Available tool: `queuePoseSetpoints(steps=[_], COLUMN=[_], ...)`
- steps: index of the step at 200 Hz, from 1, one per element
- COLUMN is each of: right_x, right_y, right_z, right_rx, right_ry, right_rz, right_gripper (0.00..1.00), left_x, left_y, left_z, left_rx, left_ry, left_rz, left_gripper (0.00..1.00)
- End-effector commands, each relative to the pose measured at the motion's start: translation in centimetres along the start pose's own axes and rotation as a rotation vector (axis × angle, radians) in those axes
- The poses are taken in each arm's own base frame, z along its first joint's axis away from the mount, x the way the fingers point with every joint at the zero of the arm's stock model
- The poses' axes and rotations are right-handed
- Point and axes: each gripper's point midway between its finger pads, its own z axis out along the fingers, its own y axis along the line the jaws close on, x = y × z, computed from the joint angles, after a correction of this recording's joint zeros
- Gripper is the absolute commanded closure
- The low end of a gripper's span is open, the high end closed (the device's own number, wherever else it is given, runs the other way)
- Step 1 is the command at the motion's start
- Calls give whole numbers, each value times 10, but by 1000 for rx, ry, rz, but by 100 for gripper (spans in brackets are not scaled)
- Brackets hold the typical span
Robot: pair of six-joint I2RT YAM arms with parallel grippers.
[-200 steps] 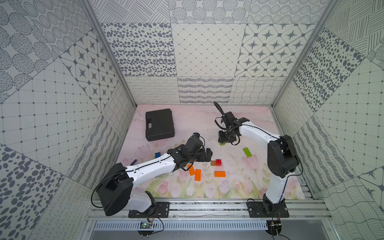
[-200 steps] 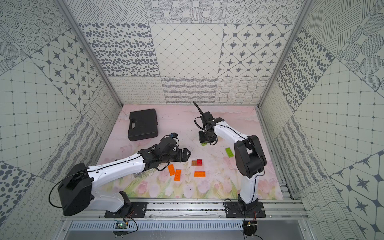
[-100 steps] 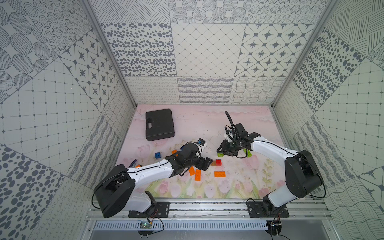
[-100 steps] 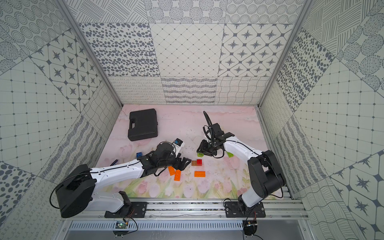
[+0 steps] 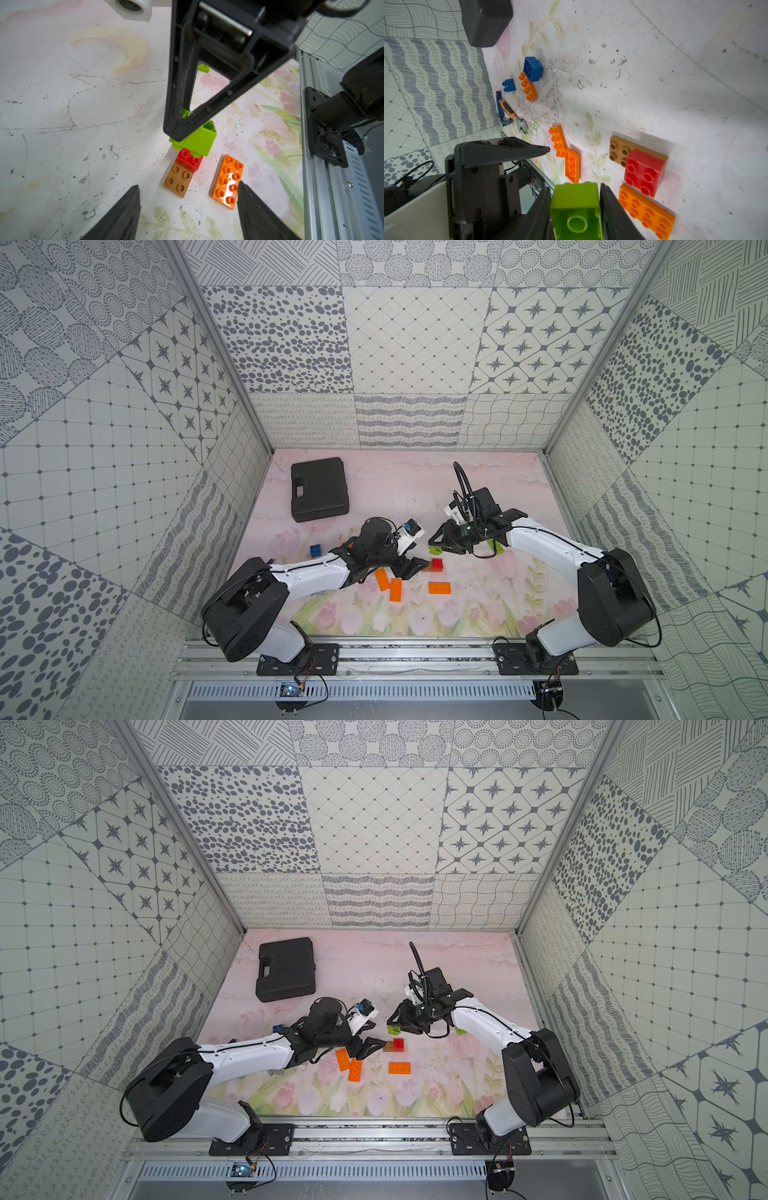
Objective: Assemble the number 5 with lego
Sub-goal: Pick up the lego brick from the center of the board.
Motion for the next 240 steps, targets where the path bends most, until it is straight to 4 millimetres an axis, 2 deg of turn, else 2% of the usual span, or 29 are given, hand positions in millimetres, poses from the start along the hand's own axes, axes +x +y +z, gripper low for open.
queuePoseSetpoints(steps=[1,33,108,137,162,206,232,240], right_x=[0,2,6,5,6,8,8,7], right_y=[19,31,32,32,29,28,30,32], right_z=[-6,-5,0,0,2,3,-2,-5], right_rx=[-80,-141,-164,-164,-157,-155,-156,-160], right_ry=[-5,16,49,51,56,59,44,32], right_rz=[-32,-38,-34,-36,-29,-22,-24,-28], right_gripper=[58,58,58,58,58,57,51,46], left_x=[-27,-28,-39,-37,-37,-35,-35,-33], left_y=[-6,-4,-12,-12,-11,-6,-7,-7], left_z=[3,10,5,6,5,2,-3,-4], left_rx=[46,56,81,83,75,34,22,21], left_ry=[-120,-127,-175,-169,-177,-187,-197,-191], left_rz=[226,238,288,295,297,294,293,290], left_gripper=[21,22,44,56,61,84,93,94])
